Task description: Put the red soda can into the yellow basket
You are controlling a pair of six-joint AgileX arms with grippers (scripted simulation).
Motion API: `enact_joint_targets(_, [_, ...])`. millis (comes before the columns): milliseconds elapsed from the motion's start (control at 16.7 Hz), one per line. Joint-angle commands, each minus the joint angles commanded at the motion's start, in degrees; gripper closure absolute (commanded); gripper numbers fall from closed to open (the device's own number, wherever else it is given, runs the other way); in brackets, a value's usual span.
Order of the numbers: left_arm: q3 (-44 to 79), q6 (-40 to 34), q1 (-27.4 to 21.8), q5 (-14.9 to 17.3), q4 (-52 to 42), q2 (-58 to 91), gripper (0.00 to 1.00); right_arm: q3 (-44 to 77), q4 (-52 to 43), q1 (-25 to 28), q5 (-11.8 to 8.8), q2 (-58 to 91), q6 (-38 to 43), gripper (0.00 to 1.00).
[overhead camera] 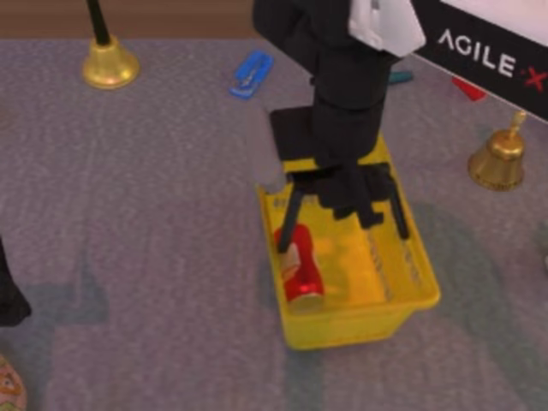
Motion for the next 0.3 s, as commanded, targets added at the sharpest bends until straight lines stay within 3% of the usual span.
enact_joint_targets(300, [0.0, 0.0, 0.0, 0.0, 0.0, 0.0, 0.0, 6.71, -8.03, -1.21, -0.01, -1.24, -1.53, 1.0])
